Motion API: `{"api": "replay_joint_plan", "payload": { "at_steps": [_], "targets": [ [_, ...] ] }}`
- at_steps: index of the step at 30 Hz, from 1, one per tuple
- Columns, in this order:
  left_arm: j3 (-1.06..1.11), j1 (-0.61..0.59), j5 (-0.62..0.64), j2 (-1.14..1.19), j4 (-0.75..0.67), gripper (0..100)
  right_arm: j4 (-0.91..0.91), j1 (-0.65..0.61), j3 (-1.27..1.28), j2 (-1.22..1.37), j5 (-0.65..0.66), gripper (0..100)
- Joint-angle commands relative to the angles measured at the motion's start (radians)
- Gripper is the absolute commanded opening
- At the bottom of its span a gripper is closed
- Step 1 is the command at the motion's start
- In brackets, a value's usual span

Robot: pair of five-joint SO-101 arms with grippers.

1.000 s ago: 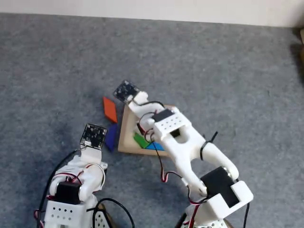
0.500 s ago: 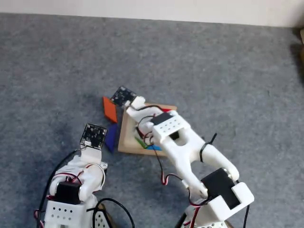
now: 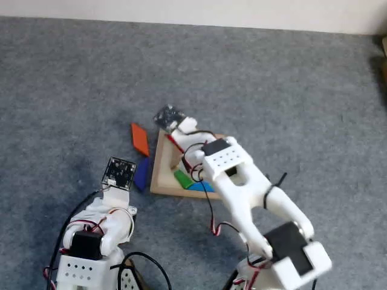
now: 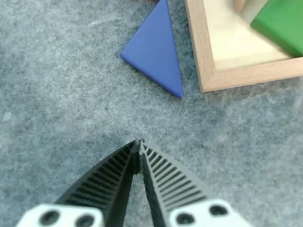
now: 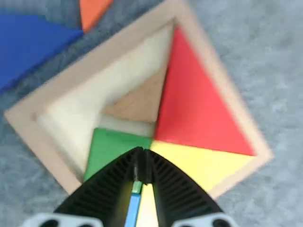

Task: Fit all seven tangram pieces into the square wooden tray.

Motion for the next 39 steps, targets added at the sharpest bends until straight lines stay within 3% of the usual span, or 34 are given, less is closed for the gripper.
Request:
{"api": "replay_joint_plan", "payload": {
  "at_steps": [1, 15, 26, 34, 39],
  "targets": [
    [0.019, -0.008, -0.008, -0.033, 0.005, 1, 0.007, 0.047, -0.015, -0.163, -0.057, 0.5],
    [0.019, -0.008, -0.008, -0.033, 0.005, 1, 0.008, 0.084, 0.305, -0.76, -0.201, 0.5],
    [0.019, -0.008, -0.008, -0.033, 0.005, 1, 0.005, 0.205, 0.736, -1.317, -0.328, 0.5],
    [0.019, -0.008, -0.008, -0.033, 0.005, 1, 0.008, 0.312, 1.058, -1.718, -0.336, 0.5],
    [0.019, -0.008, -0.008, -0.033, 0.005, 1, 0.008, 0.36, 1.175, -1.693, -0.336, 0.5]
  ]
}}
